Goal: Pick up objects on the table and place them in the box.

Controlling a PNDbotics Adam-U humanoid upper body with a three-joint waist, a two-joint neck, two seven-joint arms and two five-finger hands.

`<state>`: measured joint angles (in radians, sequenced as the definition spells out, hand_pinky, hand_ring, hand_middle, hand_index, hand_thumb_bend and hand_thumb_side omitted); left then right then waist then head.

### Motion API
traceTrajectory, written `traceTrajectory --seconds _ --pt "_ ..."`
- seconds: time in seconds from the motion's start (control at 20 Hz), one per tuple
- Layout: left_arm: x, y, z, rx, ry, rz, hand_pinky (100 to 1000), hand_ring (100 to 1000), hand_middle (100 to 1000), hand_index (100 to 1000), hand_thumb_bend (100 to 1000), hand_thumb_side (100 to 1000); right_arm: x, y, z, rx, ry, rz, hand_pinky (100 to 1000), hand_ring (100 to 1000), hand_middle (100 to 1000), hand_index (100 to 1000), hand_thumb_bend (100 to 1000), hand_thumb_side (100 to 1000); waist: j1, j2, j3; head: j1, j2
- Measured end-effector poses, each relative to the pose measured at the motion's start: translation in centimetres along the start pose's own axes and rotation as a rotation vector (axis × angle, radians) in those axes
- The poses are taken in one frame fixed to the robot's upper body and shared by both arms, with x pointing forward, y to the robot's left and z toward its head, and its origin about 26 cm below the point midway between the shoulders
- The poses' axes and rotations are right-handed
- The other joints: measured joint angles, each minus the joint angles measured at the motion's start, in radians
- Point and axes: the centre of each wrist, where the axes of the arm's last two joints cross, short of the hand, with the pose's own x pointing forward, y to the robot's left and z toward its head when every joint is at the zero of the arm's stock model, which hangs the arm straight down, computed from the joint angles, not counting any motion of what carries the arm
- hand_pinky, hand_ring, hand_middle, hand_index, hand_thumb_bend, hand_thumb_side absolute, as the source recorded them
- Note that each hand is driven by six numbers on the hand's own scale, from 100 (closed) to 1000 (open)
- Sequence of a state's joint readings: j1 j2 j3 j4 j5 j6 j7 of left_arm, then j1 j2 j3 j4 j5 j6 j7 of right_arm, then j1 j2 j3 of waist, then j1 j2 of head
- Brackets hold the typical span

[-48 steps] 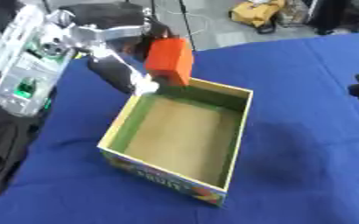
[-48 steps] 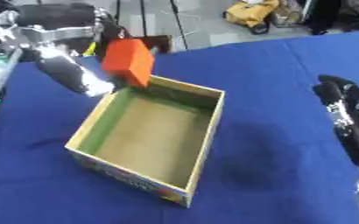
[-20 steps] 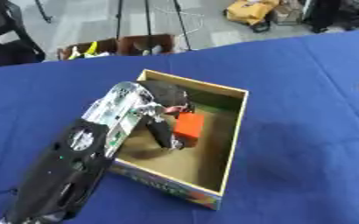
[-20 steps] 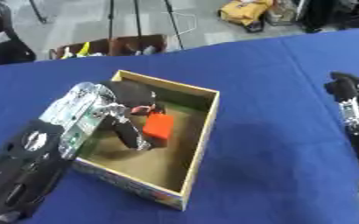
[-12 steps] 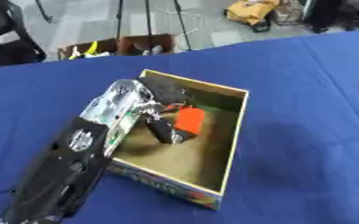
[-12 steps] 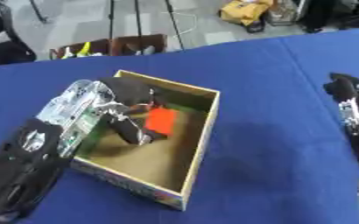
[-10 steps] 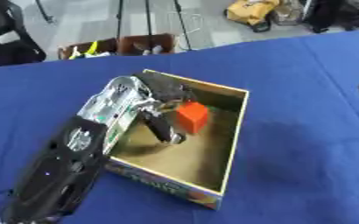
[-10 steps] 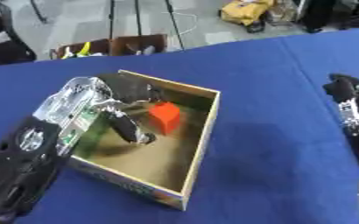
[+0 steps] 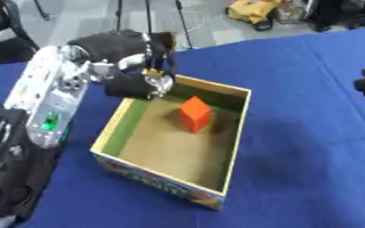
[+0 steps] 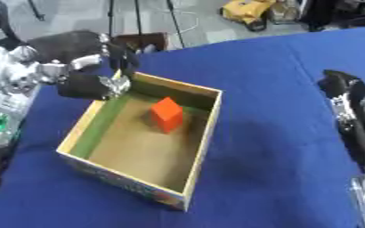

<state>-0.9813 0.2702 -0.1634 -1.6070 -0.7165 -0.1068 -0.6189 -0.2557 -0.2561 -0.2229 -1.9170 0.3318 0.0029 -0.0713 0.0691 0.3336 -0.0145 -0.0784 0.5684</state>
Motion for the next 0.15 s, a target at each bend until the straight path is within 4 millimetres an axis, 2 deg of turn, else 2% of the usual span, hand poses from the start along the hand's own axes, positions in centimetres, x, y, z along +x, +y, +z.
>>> traceTrajectory --seconds 0.15 --pt "-0.3 0.8 2.7 0.151 -0.022 0.224 252 518 466 675 100 959 0.0 -0.1 0.0 -0.010 0.006 0.000 836 771 678 824 493 1000 -0.010 0.000 0.010 -0.004 0.019"
